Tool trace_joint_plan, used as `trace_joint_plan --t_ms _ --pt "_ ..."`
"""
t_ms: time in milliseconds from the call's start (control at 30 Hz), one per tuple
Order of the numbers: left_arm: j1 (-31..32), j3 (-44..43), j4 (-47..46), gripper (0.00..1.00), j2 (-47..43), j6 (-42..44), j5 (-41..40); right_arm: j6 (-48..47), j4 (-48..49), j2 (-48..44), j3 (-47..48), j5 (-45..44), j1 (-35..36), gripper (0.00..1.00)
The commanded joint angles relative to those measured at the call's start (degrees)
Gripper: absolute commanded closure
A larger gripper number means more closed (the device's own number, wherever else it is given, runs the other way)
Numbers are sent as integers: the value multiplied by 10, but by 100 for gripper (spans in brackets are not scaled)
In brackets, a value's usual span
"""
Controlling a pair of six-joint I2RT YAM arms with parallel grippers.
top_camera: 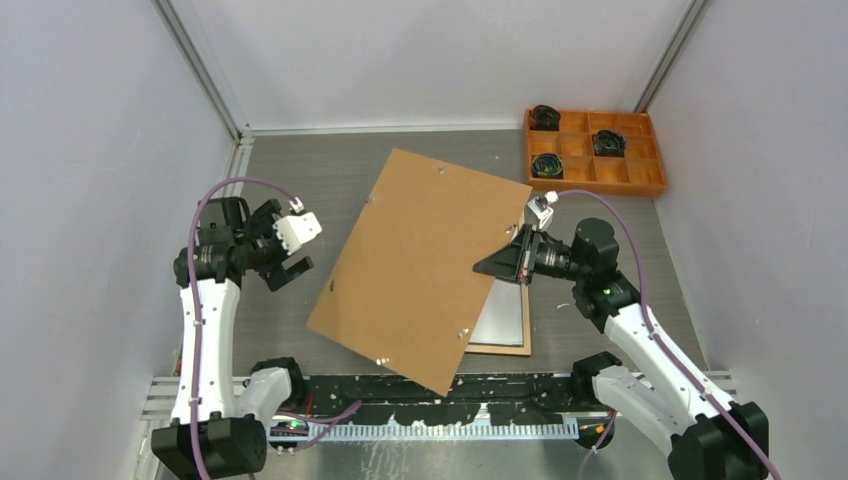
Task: Put the photo into the frame
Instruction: Turn over the photo frame item at the center of the board.
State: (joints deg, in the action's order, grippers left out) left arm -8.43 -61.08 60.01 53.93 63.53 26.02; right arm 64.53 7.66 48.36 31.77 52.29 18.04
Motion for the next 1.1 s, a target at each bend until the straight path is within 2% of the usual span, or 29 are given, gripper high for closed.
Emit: trace_joint_plan --t_ms 0,67,200,333,467,633,767,1067 --pt "-22 0 -123 1 21 -24 -43 1 28 -38 -1 55 1 99" --pt "-21 -7 -155 1 37 -54 -43 33 73 -40 -13 63 1 99" --pt "-19 -29 -167 1 59 -131 13 98 173 -20 -34 75 13 99" --pt "1 -52 -200 1 81 -247 33 102 190 4 -36 71 53 99" --pt "30 -67 -239 1 95 -309 10 97 199 29 -33 64 83 99" --pt "49 -75 -231 1 119 -301 -27 96 211 40 -29 60 96 99" --pt "55 -53 -221 1 112 -291 -22 99 231 56 -28 54 105 99" --pt "129 -26 -211 1 89 -279 -25 114 284 114 -16 52 125 99"
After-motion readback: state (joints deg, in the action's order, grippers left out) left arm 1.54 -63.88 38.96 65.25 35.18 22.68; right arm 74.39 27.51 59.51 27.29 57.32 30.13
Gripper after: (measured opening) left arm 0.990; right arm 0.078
